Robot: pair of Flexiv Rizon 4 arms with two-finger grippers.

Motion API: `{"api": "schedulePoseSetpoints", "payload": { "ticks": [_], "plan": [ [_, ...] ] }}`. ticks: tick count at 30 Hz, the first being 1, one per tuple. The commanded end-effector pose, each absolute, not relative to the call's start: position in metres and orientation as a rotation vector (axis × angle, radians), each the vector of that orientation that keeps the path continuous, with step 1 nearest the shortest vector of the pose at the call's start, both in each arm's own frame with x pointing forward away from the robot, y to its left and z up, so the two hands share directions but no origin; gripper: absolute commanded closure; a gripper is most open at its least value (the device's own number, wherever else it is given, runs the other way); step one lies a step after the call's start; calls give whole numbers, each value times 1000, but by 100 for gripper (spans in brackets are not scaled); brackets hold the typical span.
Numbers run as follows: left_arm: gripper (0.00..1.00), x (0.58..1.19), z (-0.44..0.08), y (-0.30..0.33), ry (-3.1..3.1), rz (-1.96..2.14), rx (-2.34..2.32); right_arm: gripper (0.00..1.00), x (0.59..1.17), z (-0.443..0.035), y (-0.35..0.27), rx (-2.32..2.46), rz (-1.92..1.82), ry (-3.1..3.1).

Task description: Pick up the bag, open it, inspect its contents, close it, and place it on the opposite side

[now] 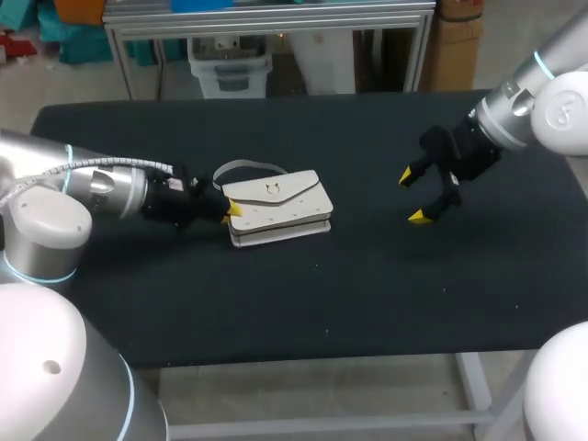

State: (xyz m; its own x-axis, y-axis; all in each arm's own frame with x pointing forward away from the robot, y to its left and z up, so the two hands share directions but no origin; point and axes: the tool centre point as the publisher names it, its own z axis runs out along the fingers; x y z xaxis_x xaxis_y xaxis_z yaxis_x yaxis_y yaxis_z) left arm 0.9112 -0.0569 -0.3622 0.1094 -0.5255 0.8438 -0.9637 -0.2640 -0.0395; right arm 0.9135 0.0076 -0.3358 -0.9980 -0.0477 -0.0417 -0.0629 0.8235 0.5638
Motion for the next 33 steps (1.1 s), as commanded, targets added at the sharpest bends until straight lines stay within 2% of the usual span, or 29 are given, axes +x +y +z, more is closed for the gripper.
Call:
{"api": "schedulePoseSetpoints", "payload": {
  "ticks": [1,26,27,28,29,33],
  "plan": [
    [100,913,-363,-61,-1478,1016,1833,0,914,-336,7,-92,922,2976],
    [100,910,-366,-73,-1580,857,1676,0,914,-336,7,-92,922,2976],
    [92,910,-366,-72,-1573,860,1682,0,914,-336,7,-92,922,2976],
    [33,910,-366,-71,-1570,861,1685,0,914,-336,7,-92,922,2976],
    [0,909,-366,-70,-1563,866,1691,0,914,-336,7,-92,922,2976],
    [0,907,-362,-64,-1538,893,1718,0,914,-336,7,-92,922,2976]
  ]
}}
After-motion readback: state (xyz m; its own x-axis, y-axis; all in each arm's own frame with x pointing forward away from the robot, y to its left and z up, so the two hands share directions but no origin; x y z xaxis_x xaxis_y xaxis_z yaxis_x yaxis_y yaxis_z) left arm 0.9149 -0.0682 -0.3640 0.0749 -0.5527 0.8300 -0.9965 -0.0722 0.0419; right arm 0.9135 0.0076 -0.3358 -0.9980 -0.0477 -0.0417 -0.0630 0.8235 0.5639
